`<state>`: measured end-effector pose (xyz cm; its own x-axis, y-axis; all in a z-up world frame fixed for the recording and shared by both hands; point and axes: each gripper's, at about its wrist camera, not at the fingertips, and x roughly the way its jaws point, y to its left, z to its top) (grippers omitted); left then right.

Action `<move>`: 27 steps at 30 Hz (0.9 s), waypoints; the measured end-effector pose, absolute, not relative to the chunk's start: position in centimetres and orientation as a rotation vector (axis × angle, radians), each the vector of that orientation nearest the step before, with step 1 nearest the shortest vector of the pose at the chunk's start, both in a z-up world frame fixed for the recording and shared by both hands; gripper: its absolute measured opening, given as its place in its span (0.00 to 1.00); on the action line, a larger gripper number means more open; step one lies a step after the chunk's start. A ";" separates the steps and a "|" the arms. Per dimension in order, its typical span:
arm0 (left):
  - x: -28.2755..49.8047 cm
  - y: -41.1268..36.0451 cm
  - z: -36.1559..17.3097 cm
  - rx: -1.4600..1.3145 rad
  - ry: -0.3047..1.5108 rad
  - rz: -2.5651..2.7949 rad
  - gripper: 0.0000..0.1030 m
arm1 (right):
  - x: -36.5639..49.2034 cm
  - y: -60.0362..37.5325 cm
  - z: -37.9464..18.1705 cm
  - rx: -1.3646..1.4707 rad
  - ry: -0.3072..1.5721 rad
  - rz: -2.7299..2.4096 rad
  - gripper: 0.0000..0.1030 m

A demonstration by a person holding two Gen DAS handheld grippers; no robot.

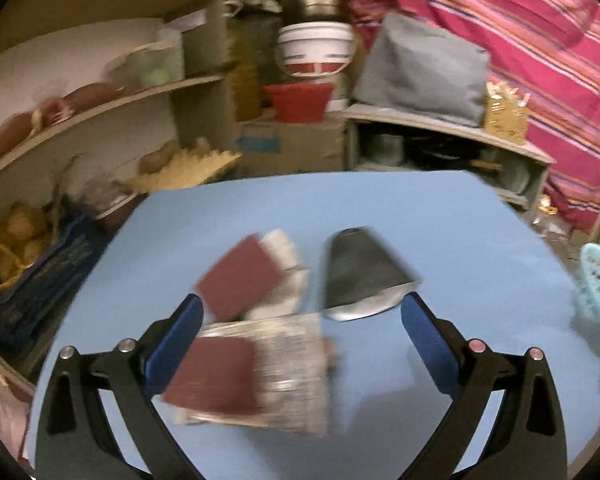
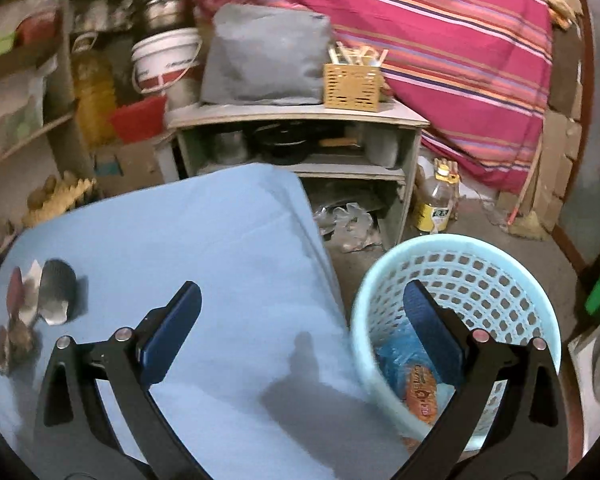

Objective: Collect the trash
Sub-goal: 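Reach the left gripper to the pile and grasp the maroon scouring pad, then lift the maroon pad with the left gripper while the right grasps the black ribbed rubber piece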

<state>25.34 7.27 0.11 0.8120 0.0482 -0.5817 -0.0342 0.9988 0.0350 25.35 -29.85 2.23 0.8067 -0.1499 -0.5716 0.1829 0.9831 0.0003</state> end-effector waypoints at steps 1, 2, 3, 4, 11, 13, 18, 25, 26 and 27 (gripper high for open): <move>25.4 8.2 -0.2 0.016 0.632 0.051 0.94 | 25.6 -29.1 2.1 0.043 0.609 -0.174 0.96; 25.4 9.2 -0.5 0.004 0.645 0.053 0.94 | 25.7 -28.7 2.0 0.034 0.609 -0.172 0.96; 25.4 10.0 -1.0 -0.005 0.659 0.053 0.94 | 25.8 -28.1 1.9 0.025 0.611 -0.169 0.96; 25.3 10.6 -1.3 -0.009 0.668 0.054 0.94 | 25.9 -27.6 1.7 0.018 0.613 -0.166 0.96; 25.0 13.2 -4.4 0.046 0.726 0.076 0.94 | 27.0 -24.2 0.7 -0.018 0.633 -0.131 0.96; 25.1 14.0 -5.2 0.030 0.744 0.064 0.94 | 27.4 -23.1 0.5 -0.028 0.637 -0.119 0.96; 25.4 15.5 -6.0 -0.065 0.782 0.007 0.94 | 28.1 -20.3 0.0 -0.041 0.640 -0.080 0.96; 26.3 15.8 -6.8 -0.125 0.850 -0.070 0.82 | 28.8 -15.7 -0.9 -0.077 0.655 -0.019 0.96; 26.1 15.8 -6.8 -0.125 0.846 -0.069 0.82 | 28.9 -14.9 -1.0 -0.087 0.655 -0.008 0.96; 26.0 15.7 -6.6 -0.118 0.840 -0.065 0.82 | 28.9 -14.3 -1.2 -0.098 0.654 0.000 0.96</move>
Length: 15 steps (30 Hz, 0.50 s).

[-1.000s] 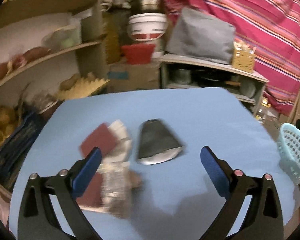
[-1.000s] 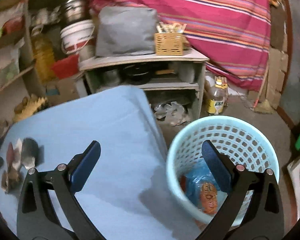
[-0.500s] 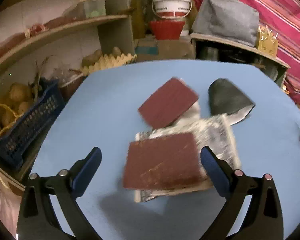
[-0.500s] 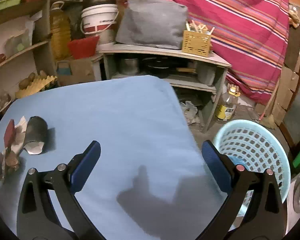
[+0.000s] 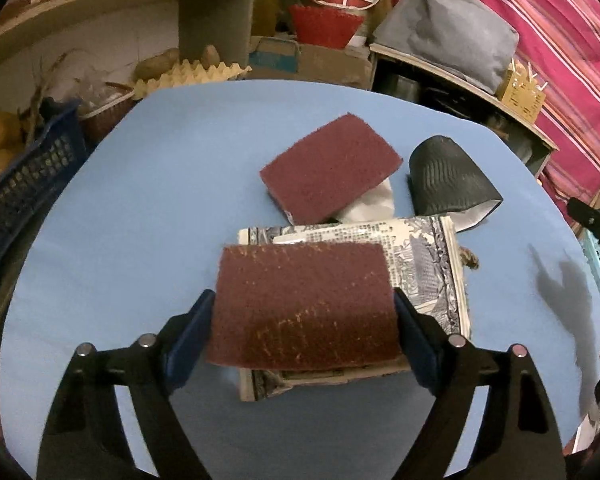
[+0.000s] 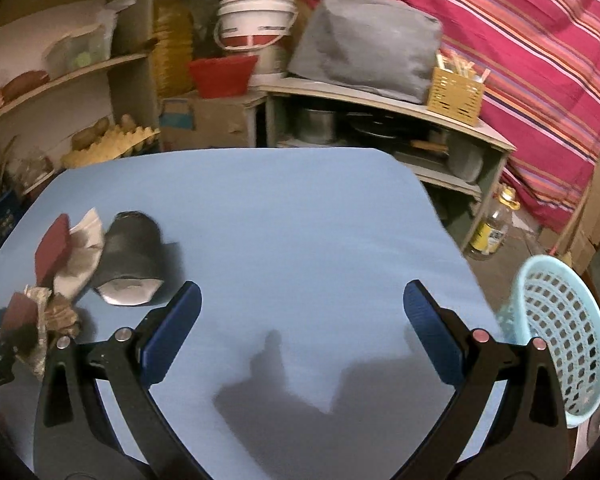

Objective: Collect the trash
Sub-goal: 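Lift the maroon pad with the left gripper while the right grasps the black ribbed rubber piece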

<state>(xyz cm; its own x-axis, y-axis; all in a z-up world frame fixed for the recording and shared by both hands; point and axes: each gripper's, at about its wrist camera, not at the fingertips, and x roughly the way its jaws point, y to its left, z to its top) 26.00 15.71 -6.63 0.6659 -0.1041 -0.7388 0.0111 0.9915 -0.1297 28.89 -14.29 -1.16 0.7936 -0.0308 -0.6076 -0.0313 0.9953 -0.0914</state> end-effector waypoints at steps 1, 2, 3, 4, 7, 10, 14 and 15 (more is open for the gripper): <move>25.8 15.5 -6.4 -0.100 0.830 -0.059 0.82 | 28.9 -13.8 -1.2 -0.107 0.653 0.006 0.96; 25.6 15.4 -6.1 -0.088 0.821 -0.057 0.82 | 29.0 -13.1 -1.3 -0.119 0.653 0.013 0.96; 25.4 15.4 -5.8 -0.079 0.811 -0.057 0.82 | 29.0 -12.8 -1.4 -0.126 0.653 0.019 0.96; 25.1 15.2 -5.2 -0.072 0.793 -0.060 0.82 | 29.1 -12.2 -1.5 -0.134 0.650 0.028 0.96; 24.4 15.3 -3.7 -0.068 0.745 -0.061 0.82 | 29.3 -11.0 -1.7 -0.134 0.648 0.053 0.96; 23.9 15.7 -1.9 -0.074 0.689 -0.049 0.82 | 30.0 -9.9 -1.9 -0.107 0.659 0.086 0.96; 24.1 17.1 -0.2 -0.095 0.618 0.036 0.82 | 31.2 -8.5 -2.1 -0.071 0.676 0.114 0.96; 24.2 17.4 0.1 -0.093 0.609 0.054 0.82 | 31.5 -8.1 -2.2 -0.067 0.678 0.117 0.96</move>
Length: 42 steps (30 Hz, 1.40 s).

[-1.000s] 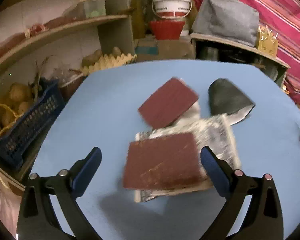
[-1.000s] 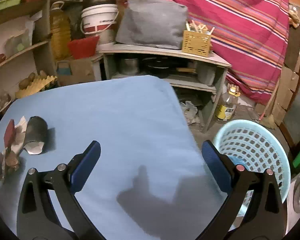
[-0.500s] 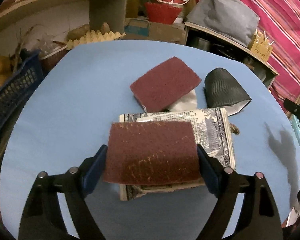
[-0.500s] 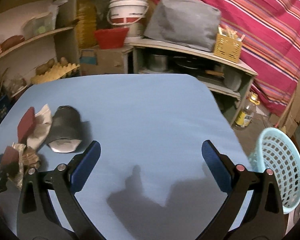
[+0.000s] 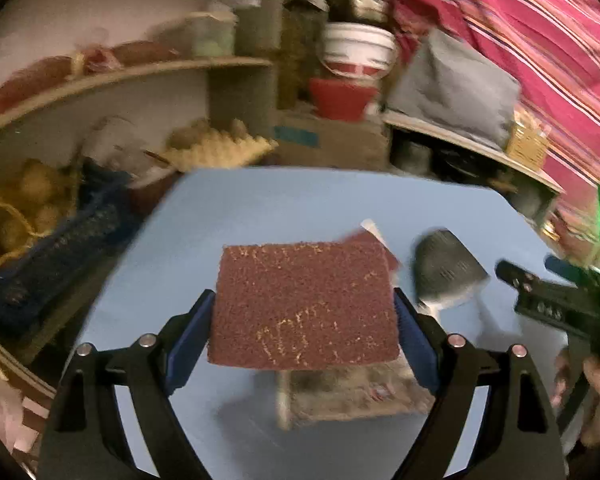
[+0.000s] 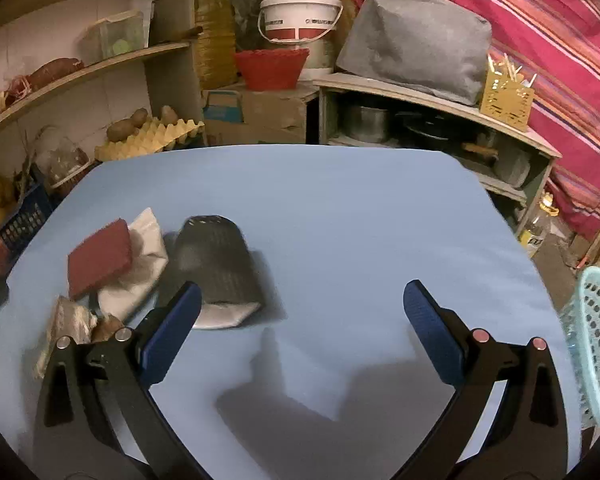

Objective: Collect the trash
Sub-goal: 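Lift the maroon pad with the left gripper while the right grasps the black ribbed rubber piece, then lift both held items and carry them over the blue basket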

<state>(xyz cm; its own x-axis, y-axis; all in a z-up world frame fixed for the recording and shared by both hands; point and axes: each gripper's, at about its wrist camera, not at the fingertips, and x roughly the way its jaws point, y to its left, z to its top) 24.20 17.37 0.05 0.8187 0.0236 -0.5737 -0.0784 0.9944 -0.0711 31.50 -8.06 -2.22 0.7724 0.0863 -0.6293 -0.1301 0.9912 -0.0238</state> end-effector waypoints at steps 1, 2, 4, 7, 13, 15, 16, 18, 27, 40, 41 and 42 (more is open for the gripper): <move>24.4 17.9 0.2 -0.092 0.598 0.081 0.82 | 31.8 -7.6 -2.2 -0.066 0.680 0.122 0.96; 24.5 18.1 0.3 -0.095 0.592 0.092 0.82 | 32.0 -7.1 -2.3 -0.067 0.682 0.127 0.96; 24.9 19.1 0.4 -0.105 0.576 0.121 0.82 | 32.7 -5.9 -2.4 -0.080 0.682 0.136 0.96; 25.5 20.5 0.3 -0.120 0.571 0.169 0.82 | 33.5 -4.1 -3.0 -0.122 0.686 0.132 0.96; 26.2 21.9 0.2 -0.131 0.563 0.222 0.82 | 35.2 -1.9 -4.6 -0.141 0.748 0.127 0.96; 26.3 21.8 0.3 -0.123 0.558 0.221 0.82 | 35.5 -1.4 -4.9 -0.155 0.760 0.123 0.95; 26.3 21.7 0.4 -0.116 0.555 0.221 0.82 | 35.5 -1.2 -5.0 -0.165 0.761 0.122 0.95; 26.3 21.5 0.4 -0.108 0.553 0.220 0.82 | 35.5 -1.0 -5.2 -0.187 0.759 0.120 0.91; 26.5 21.4 0.3 -0.112 0.559 0.218 0.82 | 35.1 -1.3 -5.4 -0.176 0.784 0.189 0.77; 26.4 19.7 1.0 -0.094 0.545 0.203 0.82 | 34.1 -7.5 -2.5 -0.079 0.746 0.146 0.77; 26.4 19.2 1.1 -0.091 0.543 0.198 0.82 | 34.0 -8.3 -2.3 -0.073 0.745 0.138 0.77; 26.5 18.7 1.2 -0.091 0.542 0.194 0.82 | 33.8 -9.1 -2.2 -0.068 0.742 0.131 0.71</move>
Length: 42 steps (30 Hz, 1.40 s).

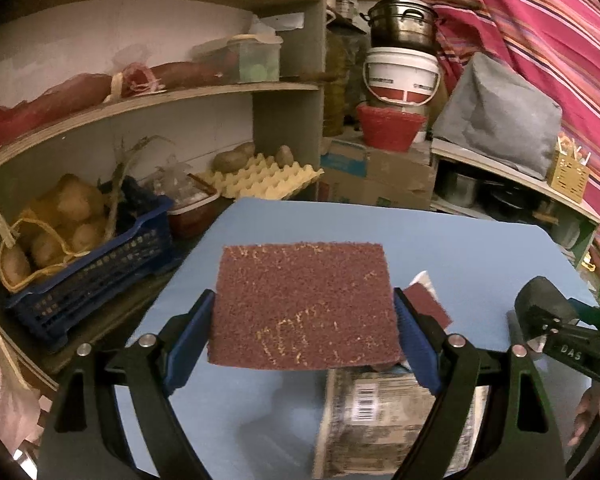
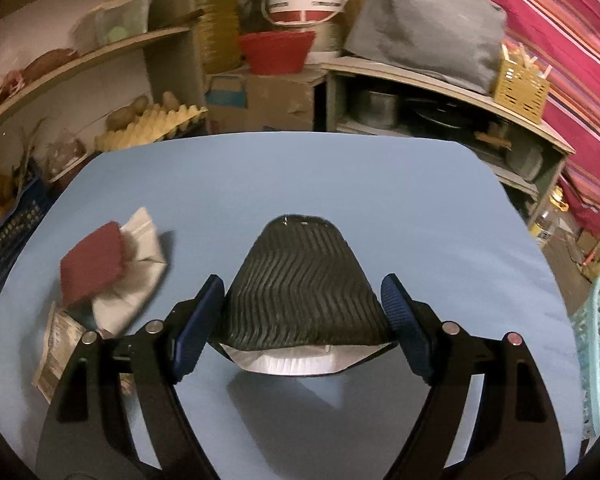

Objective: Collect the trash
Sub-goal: 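Lift both held items and carry them over the blue basket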

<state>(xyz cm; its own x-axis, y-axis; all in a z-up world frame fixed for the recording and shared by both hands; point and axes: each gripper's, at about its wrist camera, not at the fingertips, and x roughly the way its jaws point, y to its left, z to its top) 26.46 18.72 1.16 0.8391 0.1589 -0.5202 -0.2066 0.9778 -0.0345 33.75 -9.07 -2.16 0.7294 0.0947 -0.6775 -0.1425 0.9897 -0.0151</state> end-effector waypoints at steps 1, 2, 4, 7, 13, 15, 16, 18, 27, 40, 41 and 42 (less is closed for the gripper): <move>26.6 18.3 1.2 -0.092 0.542 0.188 0.82 | 33.6 -9.6 -2.1 -0.064 0.740 0.128 0.61; 26.7 17.8 1.3 -0.093 0.542 0.181 0.82 | 33.5 -10.3 -2.0 -0.056 0.749 0.133 0.53; 26.8 16.6 1.5 -0.094 0.538 0.168 0.82 | 33.2 -11.9 -2.0 -0.031 0.761 0.129 0.53; 27.0 15.0 1.9 -0.105 0.532 0.140 0.82 | 33.0 -13.5 -2.1 -0.005 0.772 0.146 0.50; 27.6 12.2 2.1 -0.099 0.535 0.101 0.82 | 32.1 -14.9 -1.8 -0.016 0.769 0.168 0.33; 27.9 11.3 2.0 -0.088 0.540 0.093 0.82 | 32.0 -15.3 -1.7 -0.010 0.773 0.170 0.31; 28.1 11.0 2.0 -0.084 0.541 0.091 0.82 | 32.0 -15.5 -1.7 -0.006 0.779 0.172 0.31; 28.3 10.2 1.8 -0.075 0.545 0.085 0.82 | 32.0 -15.8 -2.0 0.004 0.799 0.184 0.39; 28.5 9.1 1.0 -0.026 0.558 0.102 0.82 | 33.5 -15.9 -3.1 0.069 0.831 0.194 0.80; 28.6 9.9 1.4 -0.076 0.566 0.108 0.82 | 33.2 -13.3 -3.5 -0.027 0.817 0.226 0.63; 28.6 9.6 1.5 -0.074 0.564 0.105 0.82 | 33.0 -13.7 -3.3 -0.024 0.810 0.218 0.63; 28.7 9.2 1.5 -0.071 0.560 0.102 0.82 | 32.9 -14.3 -3.0 -0.020 0.803 0.210 0.63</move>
